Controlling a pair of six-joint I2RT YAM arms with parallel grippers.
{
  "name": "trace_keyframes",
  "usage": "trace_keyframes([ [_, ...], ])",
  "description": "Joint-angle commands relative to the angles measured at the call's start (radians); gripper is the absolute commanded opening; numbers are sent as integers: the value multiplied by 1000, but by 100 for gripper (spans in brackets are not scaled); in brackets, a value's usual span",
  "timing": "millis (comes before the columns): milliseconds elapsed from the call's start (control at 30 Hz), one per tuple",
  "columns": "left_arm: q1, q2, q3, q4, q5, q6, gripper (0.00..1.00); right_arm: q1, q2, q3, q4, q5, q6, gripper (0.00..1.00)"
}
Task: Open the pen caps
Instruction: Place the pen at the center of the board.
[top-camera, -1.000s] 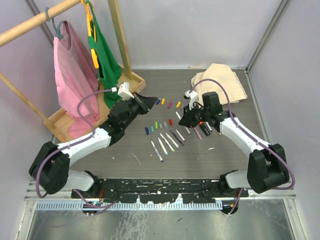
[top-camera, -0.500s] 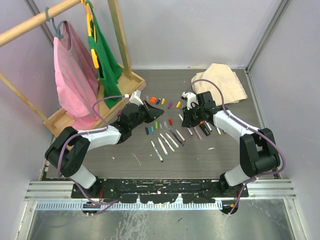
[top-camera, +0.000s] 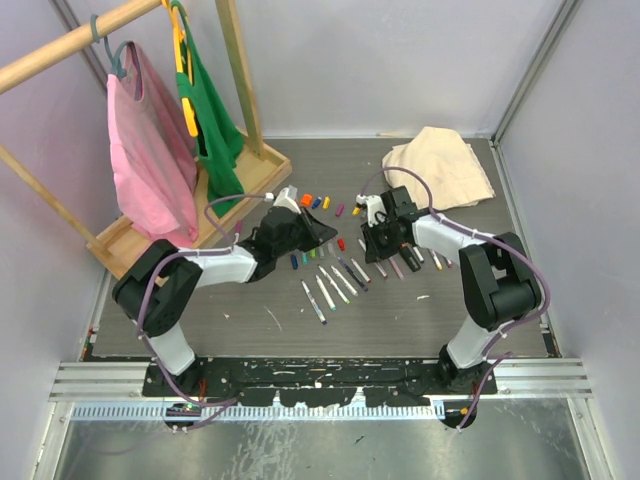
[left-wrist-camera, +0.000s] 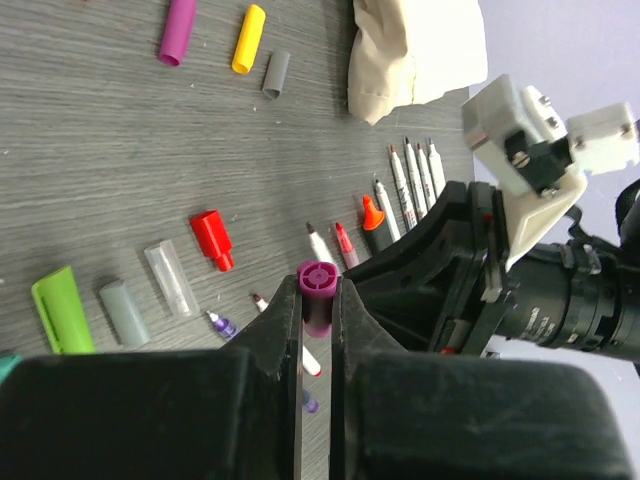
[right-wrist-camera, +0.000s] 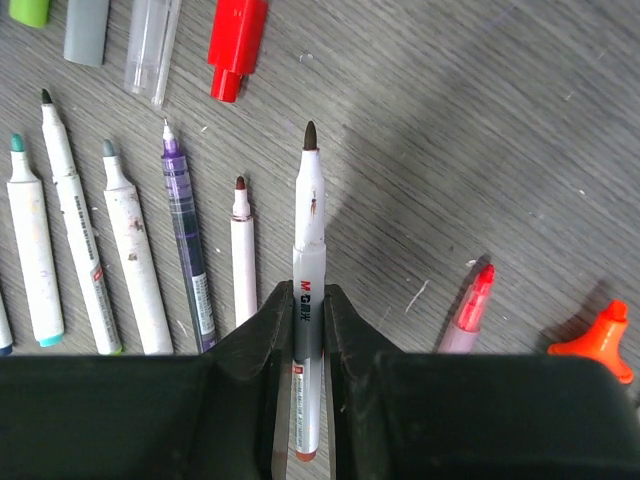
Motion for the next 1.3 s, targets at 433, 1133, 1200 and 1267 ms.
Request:
trace_keyframes([
  [433,-56,143,306,-360,-190,-41,0,33,78,84,-67,67,-24,22],
  [1133,-78,311,511,-515,-216,-90,0,26,47,111,-86,32,-21,43],
  [1200,-77,325,528,-532,-223,-93,0,21,35,111,-84,25,-19,43],
  [1267,-80,335,544,-547,-228,-95,0,16,25,112,-85,17,-18,44],
])
